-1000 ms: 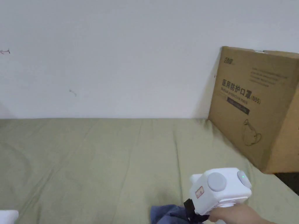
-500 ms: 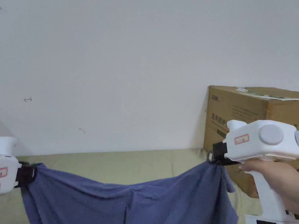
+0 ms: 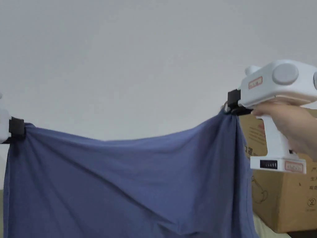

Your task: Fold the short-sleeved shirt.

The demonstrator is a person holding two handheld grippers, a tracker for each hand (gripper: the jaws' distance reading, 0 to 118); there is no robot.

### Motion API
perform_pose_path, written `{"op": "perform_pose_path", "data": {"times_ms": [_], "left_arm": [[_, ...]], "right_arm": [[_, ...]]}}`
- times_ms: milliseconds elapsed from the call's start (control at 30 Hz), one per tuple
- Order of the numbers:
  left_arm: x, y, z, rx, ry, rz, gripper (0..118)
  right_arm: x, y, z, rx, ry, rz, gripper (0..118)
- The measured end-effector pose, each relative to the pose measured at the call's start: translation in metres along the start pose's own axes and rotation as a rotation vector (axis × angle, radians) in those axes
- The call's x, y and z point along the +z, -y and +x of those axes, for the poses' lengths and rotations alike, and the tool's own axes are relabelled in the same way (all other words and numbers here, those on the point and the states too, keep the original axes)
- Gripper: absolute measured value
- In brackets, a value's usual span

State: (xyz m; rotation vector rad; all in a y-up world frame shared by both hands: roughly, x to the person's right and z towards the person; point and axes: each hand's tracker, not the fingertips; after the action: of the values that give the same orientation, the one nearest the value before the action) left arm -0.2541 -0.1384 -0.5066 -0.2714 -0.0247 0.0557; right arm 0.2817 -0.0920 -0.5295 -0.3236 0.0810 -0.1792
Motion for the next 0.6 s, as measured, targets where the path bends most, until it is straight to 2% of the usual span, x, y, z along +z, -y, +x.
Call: {"op": "perform_pose_path", "data": {"times_ms": [200, 367, 500, 600], "left_arm": [[-0.068, -0.031, 0.007, 0.02, -0.003, 0.052, 0], [-0.112, -0.039, 0.015, 0.024, -0.037, 0.092, 0], [-0.153, -0.026, 0.02, -0.003, -0.054, 0.072, 0], [-0.187, 0.013, 0.026, -0.045, -0.04, 0.006, 0]], "right_arm": [[-0.054, -0.047, -0.006, 0.001, 0.059, 0.095, 4], [-0.083, -0.065, -0.015, 0.063, 0.102, 0.216, 4], [-0.109, -0.055, -0.016, 0.098, 0.115, 0.191, 3], [-0.139, -0.01, -0.005, 0.113, 0.118, 0.143, 3]]}}
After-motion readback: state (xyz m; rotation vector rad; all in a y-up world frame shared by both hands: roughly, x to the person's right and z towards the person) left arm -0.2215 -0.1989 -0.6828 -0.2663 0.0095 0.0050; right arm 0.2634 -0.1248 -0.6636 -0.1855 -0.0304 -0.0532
